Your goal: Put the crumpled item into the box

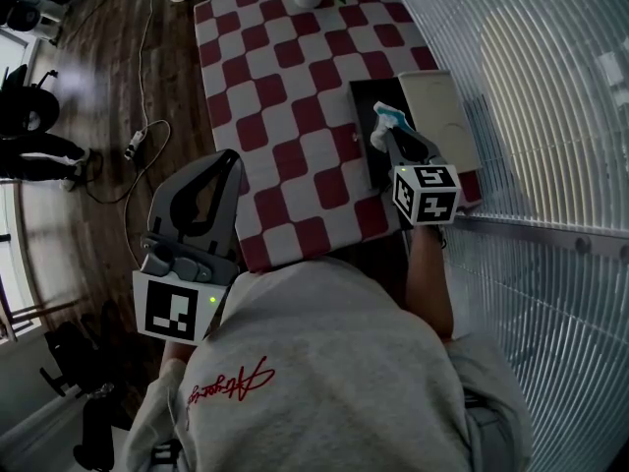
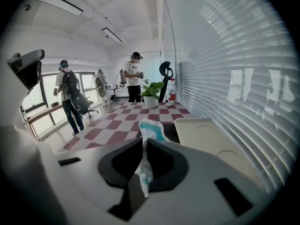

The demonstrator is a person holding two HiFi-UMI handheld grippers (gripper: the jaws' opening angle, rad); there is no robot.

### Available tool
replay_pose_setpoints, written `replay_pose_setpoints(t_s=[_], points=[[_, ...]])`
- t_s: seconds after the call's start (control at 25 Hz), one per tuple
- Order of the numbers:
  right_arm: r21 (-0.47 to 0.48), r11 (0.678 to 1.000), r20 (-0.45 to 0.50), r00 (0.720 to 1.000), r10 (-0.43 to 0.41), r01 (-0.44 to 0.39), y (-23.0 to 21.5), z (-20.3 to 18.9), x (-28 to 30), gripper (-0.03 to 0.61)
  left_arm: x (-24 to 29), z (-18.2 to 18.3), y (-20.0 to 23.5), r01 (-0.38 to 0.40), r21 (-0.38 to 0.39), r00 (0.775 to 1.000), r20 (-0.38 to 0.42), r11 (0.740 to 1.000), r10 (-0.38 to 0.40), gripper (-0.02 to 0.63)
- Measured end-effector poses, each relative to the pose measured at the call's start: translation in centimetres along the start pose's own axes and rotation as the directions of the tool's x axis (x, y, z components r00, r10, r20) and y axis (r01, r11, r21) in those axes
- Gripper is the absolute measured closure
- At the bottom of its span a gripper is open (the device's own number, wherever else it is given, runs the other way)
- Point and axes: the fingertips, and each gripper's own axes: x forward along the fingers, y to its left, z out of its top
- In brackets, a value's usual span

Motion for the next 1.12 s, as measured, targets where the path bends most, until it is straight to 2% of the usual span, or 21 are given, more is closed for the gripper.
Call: replay_pose_setpoints(t_s=[1.12], points=[[-0.024,1.0,-0.161,0.987,-0.003,-0.001,-0.7,-3.5,2.6,0.54,1.2,-0.4,0.7,-0.001,-0.019,1.0,0.005,1.0,0.001,0.595]])
